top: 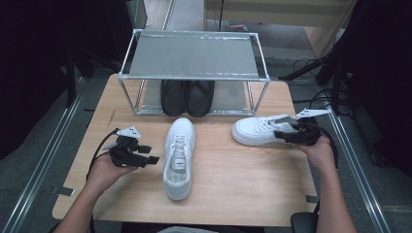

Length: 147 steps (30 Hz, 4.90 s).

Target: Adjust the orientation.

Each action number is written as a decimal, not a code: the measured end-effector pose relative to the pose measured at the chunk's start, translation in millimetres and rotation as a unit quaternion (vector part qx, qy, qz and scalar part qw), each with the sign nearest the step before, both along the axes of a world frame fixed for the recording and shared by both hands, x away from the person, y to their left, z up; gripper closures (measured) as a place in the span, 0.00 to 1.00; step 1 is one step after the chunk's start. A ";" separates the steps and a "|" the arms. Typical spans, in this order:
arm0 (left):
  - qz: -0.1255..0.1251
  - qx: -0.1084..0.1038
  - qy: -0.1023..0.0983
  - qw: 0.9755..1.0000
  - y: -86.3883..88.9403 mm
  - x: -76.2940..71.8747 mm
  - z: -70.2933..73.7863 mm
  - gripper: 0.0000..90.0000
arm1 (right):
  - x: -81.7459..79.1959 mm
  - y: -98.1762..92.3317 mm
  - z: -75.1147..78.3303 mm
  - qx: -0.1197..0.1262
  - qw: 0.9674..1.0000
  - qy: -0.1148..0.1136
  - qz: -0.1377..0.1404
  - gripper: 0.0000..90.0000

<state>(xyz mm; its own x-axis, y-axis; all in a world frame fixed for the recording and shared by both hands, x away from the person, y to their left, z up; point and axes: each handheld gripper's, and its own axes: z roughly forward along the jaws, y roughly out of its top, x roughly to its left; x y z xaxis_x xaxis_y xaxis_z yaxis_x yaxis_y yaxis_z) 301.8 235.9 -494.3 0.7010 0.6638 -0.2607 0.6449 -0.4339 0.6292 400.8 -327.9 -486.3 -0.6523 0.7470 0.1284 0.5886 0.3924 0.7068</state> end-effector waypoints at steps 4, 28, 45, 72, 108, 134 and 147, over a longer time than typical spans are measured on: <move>0.001 -0.002 -0.006 1.000 0.9 -1.0 1.9 0.43 | 0.2 6.1 0.4 -0.018 1.000 -0.011 0.010 0.51; 0.004 -0.012 -0.024 1.000 9.5 0.9 8.3 0.42 | -21.8 25.2 25.2 0.002 1.000 0.021 0.012 0.92; -0.004 -0.026 -0.031 0.999 7.8 11.3 9.3 0.41 | -47.1 74.0 42.8 0.018 0.999 -0.005 0.032 0.91; -0.024 -0.033 -0.040 0.998 -4.4 19.9 11.4 0.41 | -69.4 156.2 19.6 -0.035 0.999 -0.039 0.005 0.90; -0.024 -0.034 -0.034 0.999 -10.3 27.8 10.1 0.42 | -61.1 115.6 40.1 0.035 0.999 -0.020 0.004 1.00; -0.036 -0.029 0.010 0.999 -12.5 24.9 11.1 0.83 | -60.9 153.6 28.3 -0.019 0.995 0.037 0.087 1.00; -0.042 -0.029 0.023 0.998 -9.9 27.3 5.6 0.97 | -64.5 161.3 26.4 -0.009 0.993 0.055 0.101 1.00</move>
